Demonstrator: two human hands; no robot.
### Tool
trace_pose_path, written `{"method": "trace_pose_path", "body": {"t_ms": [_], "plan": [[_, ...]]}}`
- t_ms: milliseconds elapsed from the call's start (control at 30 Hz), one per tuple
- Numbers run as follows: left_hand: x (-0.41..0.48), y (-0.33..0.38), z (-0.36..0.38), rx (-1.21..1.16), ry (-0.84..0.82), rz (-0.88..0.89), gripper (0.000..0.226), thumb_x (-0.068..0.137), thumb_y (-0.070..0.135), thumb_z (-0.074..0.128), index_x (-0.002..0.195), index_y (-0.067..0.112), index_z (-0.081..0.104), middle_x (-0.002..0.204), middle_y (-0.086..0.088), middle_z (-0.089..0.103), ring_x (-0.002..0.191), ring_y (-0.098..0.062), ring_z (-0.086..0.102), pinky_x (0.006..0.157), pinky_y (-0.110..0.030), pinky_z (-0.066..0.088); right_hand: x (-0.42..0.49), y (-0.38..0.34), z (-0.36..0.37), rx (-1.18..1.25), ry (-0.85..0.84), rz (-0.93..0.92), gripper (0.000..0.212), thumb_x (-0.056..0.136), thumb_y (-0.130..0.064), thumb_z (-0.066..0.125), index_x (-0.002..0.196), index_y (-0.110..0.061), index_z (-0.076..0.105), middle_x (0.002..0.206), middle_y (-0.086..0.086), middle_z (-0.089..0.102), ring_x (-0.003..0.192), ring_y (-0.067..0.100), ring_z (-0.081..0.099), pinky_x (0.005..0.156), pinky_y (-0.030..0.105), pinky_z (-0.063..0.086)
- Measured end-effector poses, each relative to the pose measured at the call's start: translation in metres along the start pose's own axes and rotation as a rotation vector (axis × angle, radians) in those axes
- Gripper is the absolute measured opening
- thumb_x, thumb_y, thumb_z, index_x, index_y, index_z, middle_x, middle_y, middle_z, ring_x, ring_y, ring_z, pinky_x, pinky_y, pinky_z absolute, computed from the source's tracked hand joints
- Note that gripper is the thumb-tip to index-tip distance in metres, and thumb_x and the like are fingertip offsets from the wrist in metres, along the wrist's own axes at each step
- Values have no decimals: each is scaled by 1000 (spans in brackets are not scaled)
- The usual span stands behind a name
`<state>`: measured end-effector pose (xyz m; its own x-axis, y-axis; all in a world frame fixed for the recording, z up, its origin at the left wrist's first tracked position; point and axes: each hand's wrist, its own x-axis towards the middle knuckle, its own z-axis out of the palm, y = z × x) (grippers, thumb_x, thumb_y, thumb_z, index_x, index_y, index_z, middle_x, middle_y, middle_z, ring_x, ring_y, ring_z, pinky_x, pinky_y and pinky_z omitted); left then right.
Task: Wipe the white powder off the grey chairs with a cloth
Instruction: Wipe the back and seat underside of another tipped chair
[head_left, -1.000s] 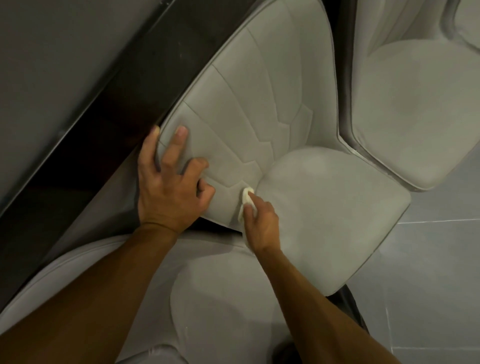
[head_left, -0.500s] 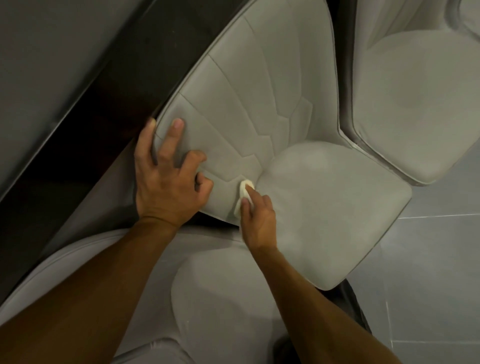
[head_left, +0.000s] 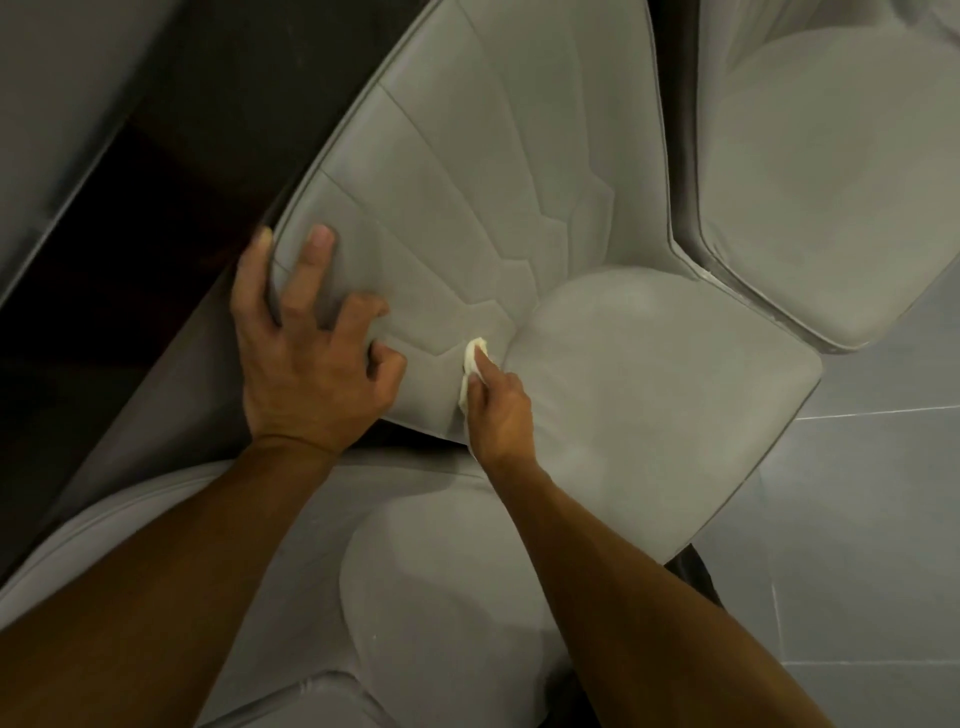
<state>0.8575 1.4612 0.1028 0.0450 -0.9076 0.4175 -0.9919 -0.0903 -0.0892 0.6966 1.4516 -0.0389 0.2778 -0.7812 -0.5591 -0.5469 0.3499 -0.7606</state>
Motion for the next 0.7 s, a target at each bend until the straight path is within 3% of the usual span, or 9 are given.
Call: {"method": "trace_pose_path", "body": {"t_ms": [67, 133, 200, 333, 467, 567, 633, 700], "plan": [[0, 0, 1, 0, 7, 4, 21, 79, 21, 62, 94, 8, 70, 147, -9, 28, 137, -46, 24, 117, -50, 29, 12, 17, 0, -43, -68, 189, 39, 104, -30, 44, 141, -25, 55, 129, 11, 61, 119, 29, 57, 100, 34, 44], [0, 0, 1, 4, 18, 5, 20, 78, 20, 62, 93, 8, 70, 147, -9, 29, 137, -46, 25, 117, -51, 31, 20, 24, -9, -145, -104, 271, 37, 104, -33, 45, 134, -21, 62, 128, 14, 63, 121, 31, 58, 105, 31, 42], [0, 0, 2, 8, 25, 6, 19, 77, 19, 63, 92, 8, 70, 147, -10, 30, 137, -46, 25, 115, -53, 32, 23, 19, -18, -204, -33, 226, 38, 104, -31, 44, 137, -20, 59, 125, 17, 61, 114, 32, 59, 101, 31, 42], [1, -1, 1, 14, 21, 14, 19, 78, 19, 64, 92, 8, 70, 147, -11, 29, 136, -47, 24, 116, -52, 32, 13, -8, -13, 15, 141, -5, 41, 105, -31, 45, 145, -23, 52, 116, 12, 54, 96, 18, 53, 93, 23, 41], [1, 0, 0, 15, 22, 11, 19, 77, 19, 64, 92, 8, 69, 147, -11, 30, 136, -47, 26, 117, -52, 31, 22, 0, 0, 137, 7, 122, 39, 104, -26, 49, 142, -18, 55, 130, 11, 62, 120, 23, 59, 105, 25, 40], [1, 1, 0, 9, 23, 10, 19, 76, 17, 65, 92, 8, 69, 147, -11, 31, 135, -48, 27, 116, -53, 32, 36, 7, -15, -22, -68, 238, 36, 103, -27, 48, 135, -16, 61, 130, 12, 63, 122, 28, 59, 104, 26, 41], [2, 1, 1, 8, 21, 7, 19, 76, 17, 65, 92, 8, 69, 147, -11, 31, 135, -48, 27, 115, -54, 33, 36, 0, -24, -31, 70, 178, 38, 104, -30, 46, 138, -18, 58, 124, 15, 61, 113, 27, 61, 101, 28, 44], [2, 0, 1, 16, 19, 5, 20, 76, 18, 64, 92, 8, 70, 147, -12, 31, 135, -48, 27, 114, -55, 33, 28, -19, -27, 70, 255, 8, 40, 105, -30, 45, 144, -20, 53, 118, 10, 56, 101, 12, 54, 93, 17, 41]]}}
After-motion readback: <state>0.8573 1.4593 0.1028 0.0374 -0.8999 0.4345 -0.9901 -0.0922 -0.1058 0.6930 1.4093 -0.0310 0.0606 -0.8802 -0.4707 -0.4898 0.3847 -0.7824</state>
